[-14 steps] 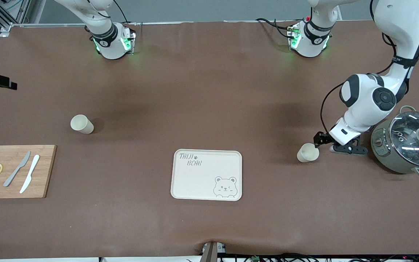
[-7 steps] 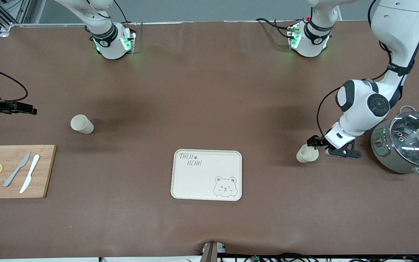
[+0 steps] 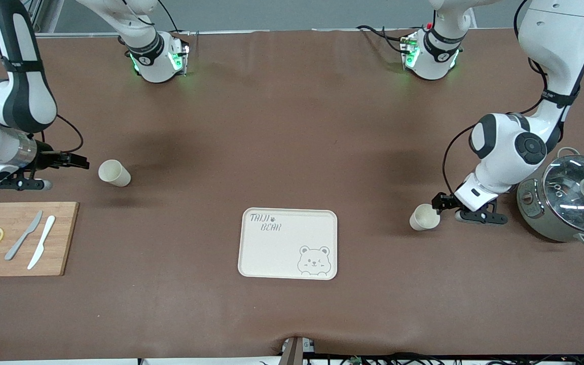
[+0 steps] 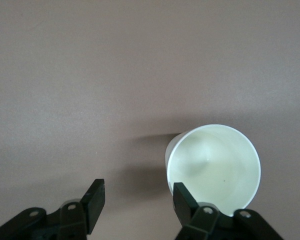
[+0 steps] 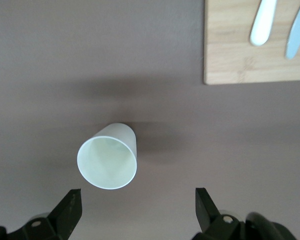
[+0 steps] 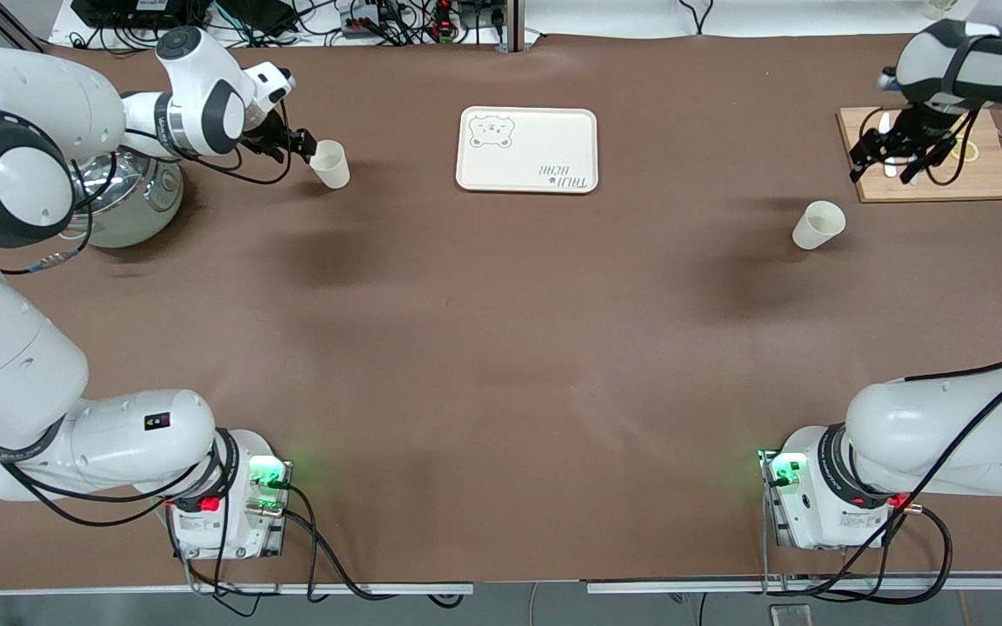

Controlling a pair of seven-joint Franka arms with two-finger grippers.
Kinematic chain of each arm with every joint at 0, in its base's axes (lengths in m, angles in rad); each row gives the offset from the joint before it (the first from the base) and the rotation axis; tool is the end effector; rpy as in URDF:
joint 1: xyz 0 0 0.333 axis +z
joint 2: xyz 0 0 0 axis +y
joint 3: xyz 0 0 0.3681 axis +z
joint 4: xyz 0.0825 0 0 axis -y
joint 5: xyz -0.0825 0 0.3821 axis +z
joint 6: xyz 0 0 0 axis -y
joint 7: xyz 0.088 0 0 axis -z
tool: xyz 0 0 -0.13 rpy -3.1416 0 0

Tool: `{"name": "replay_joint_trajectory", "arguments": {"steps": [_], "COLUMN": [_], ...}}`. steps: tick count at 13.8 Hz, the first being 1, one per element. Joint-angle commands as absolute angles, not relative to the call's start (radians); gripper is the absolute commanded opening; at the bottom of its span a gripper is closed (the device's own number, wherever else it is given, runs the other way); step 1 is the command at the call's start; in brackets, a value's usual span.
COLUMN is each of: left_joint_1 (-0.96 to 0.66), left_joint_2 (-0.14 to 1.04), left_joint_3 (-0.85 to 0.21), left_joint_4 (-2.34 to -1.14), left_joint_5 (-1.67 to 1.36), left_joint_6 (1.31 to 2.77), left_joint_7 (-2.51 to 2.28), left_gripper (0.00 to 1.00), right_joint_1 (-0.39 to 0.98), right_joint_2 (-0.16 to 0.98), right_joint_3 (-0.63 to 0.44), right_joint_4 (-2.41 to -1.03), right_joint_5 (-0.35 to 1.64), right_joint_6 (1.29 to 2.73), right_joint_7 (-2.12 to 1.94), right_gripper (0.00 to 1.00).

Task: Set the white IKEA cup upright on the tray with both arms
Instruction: 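Reach the right gripper to the other cup while the left gripper grips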

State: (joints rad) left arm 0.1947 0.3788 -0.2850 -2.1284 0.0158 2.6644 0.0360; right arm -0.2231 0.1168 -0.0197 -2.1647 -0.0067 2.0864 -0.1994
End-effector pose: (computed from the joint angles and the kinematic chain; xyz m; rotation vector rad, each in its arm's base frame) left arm 0.6118 -0.0494 0.2799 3.0275 -0.1690 0.2585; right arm 0.5138 -0.1276 0.3577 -3.0916 0.0612 0.2979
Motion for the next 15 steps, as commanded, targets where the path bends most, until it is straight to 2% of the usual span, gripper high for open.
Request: {"name": "replay_joint_trajectory", "arguments": {"steps": [1,3,8,10,12,13,15], "left_joint_1": [0.202,0.202,0.193,0.190,0.187,0.187,0.187], "left_joint_2": [0.368,0.365,0.367,0.380,0.408,0.416,0.443], "left_joint_3": [-0.301,-0.304,-0.319,-0.319,-0.321,-0.330,-0.333], "left_joint_4": [-2.128,-2.126,-2.096,-2.089,-2.069,-2.069,-2.068], "left_joint_5": [0.014,0.015,0.008,0.009,0.008,0.008,0.008], "left_joint_6": [2.666,2.666,2.666,2.666,2.666,2.668,2.674], "left_joint_7": [0.031,0.031,0.028,0.031,0.026,0.025,0.020], "left_gripper": [0.66,0.66,0.64,0.63,0.60,0.59,0.52], "right_joint_1": [-0.236,-0.232,-0.232,-0.218,-0.222,-0.222,-0.221], "right_joint_2": [0.092,0.101,0.153,0.158,0.182,0.190,0.190], "right_joint_3": [-0.011,-0.011,-0.011,-0.009,-0.009,-0.009,-0.009], "right_joint_4": [-2.287,-2.318,-2.358,-2.355,-2.358,-2.359,-2.358], "right_joint_5": [-0.021,-0.021,-0.021,-0.021,-0.020,-0.018,-0.018], "right_joint_6": [2.233,2.285,2.376,2.382,2.404,2.408,2.407], "right_joint_7": [-0.206,-0.206,-0.201,-0.195,-0.195,-0.195,-0.195], "right_gripper": [1.00,1.00,0.65,0.56,0.53,0.47,0.19]}}
